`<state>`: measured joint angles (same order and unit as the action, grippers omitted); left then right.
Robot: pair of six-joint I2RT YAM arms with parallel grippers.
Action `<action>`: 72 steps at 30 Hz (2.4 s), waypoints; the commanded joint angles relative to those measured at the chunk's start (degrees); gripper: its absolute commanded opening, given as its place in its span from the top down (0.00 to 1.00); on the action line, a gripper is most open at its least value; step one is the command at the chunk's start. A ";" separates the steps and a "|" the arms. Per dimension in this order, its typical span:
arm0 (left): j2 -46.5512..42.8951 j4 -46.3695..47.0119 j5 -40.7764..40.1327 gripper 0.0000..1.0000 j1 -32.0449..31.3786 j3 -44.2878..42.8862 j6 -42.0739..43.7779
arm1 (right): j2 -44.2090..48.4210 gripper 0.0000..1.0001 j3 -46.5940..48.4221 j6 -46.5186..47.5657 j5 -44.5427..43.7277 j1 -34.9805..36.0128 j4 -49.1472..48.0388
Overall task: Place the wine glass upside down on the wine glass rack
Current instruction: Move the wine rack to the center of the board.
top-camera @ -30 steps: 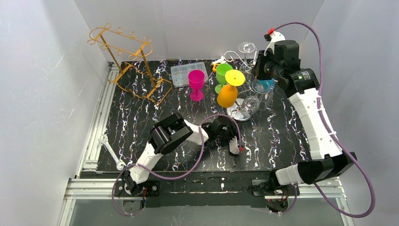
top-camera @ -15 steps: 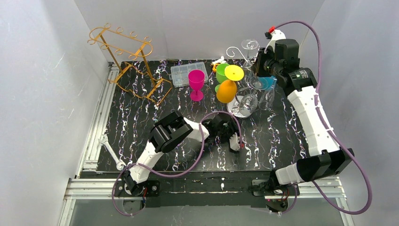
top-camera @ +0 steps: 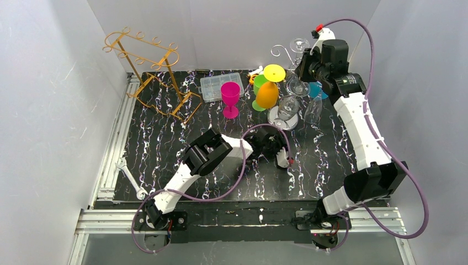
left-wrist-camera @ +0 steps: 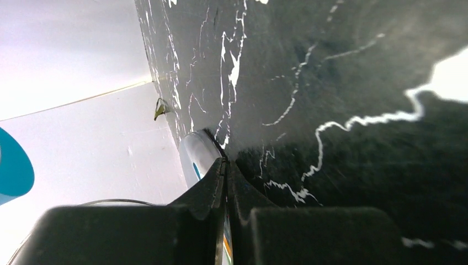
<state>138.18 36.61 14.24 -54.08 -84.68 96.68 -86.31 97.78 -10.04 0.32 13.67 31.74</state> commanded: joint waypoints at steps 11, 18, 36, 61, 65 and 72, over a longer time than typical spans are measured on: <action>-1.32 -4.32 -6.20 0.94 3.98 -2.90 -2.64 | -4.26 0.78 5.18 1.10 2.18 -1.89 2.56; -14.58 -4.01 -6.43 0.34 3.83 9.46 -7.80 | -2.48 0.69 7.43 -0.21 4.06 -1.88 3.71; -68.23 -27.00 -11.07 0.02 3.03 37.70 -28.71 | 1.17 0.02 16.75 -3.29 5.08 -1.80 8.28; -43.37 -81.15 -1.33 0.04 54.00 -38.00 -72.38 | -10.18 0.02 31.22 -5.25 -13.76 34.31 6.41; -38.92 -81.48 0.01 0.08 57.01 -42.03 -76.68 | -6.10 0.02 22.65 -5.99 -15.65 37.12 3.66; -31.04 -81.65 0.62 0.22 57.25 -49.94 -81.33 | -1.79 0.02 13.60 -6.47 -18.59 40.62 2.64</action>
<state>106.21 -44.02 12.37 3.02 -129.16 19.23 -93.31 113.92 -15.48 -14.88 53.05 38.87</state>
